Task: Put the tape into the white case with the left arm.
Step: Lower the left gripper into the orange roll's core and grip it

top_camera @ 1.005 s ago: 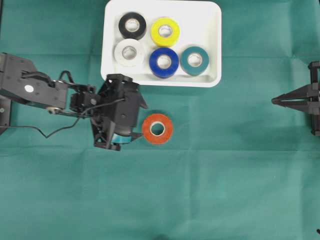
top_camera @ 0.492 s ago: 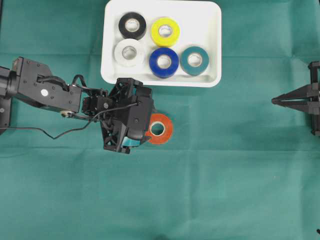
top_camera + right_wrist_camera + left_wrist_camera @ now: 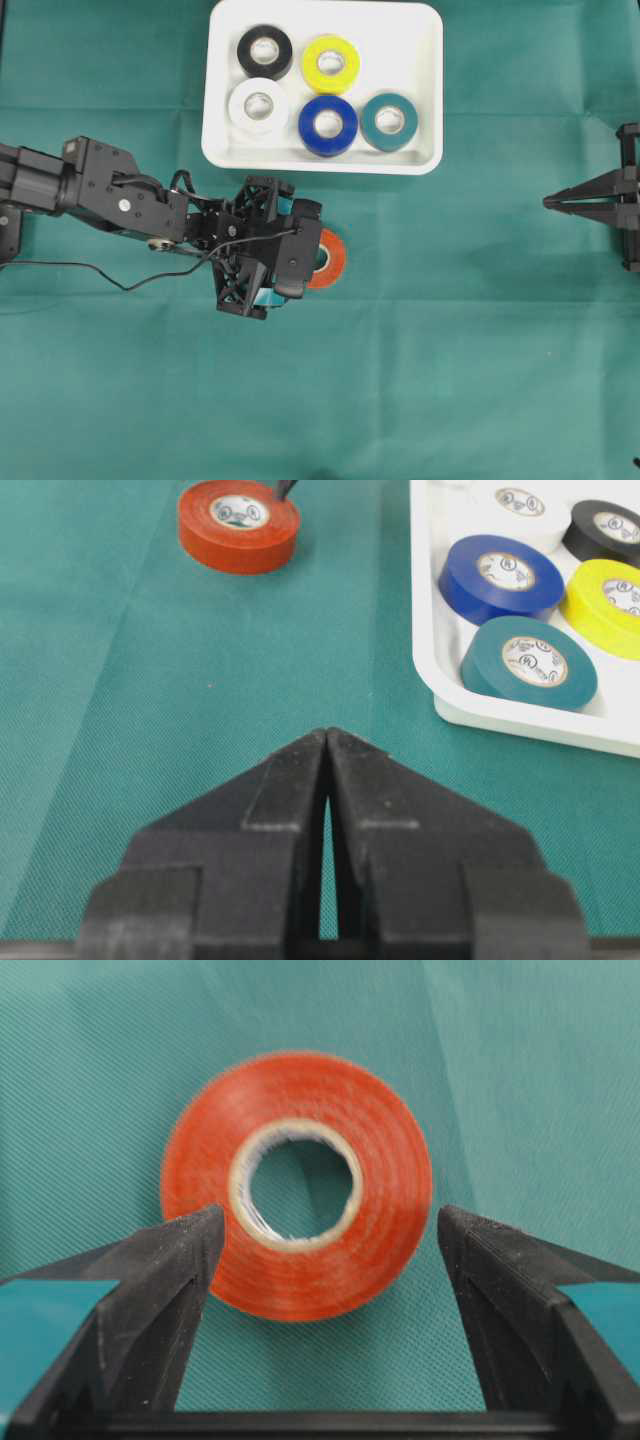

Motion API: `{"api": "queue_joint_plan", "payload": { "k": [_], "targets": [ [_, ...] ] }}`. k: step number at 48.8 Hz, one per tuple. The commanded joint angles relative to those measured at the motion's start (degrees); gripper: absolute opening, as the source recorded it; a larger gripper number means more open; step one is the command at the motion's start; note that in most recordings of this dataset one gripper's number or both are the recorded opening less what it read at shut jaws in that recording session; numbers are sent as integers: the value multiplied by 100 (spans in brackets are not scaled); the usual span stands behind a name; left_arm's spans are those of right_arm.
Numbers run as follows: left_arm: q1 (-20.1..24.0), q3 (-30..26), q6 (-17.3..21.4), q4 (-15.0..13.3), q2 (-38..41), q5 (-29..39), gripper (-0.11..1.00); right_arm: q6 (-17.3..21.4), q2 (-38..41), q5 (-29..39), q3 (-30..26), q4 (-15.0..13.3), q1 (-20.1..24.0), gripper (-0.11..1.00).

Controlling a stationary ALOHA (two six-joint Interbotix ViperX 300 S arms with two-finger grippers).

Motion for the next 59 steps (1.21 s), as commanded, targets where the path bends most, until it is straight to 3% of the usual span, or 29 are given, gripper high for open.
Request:
{"api": "queue_joint_plan", "payload": {
  "k": [1,49,55,59],
  "targets": [
    [-18,-105,-9,0,-9,-53,84,-9,44,-62,-70,-9,-9,-10],
    [-246,-255,-44,0,378,-272,80,-9,44,-62,-62,-9,-9,-10],
    [-246,-264,-26,0,369,-264,74,0,44,-62,-70,-9,-9,-10],
    [-246,-264,-9,0,360,-272,59,0,44,-62,-62,-9,-9,-10]
  ]
}}
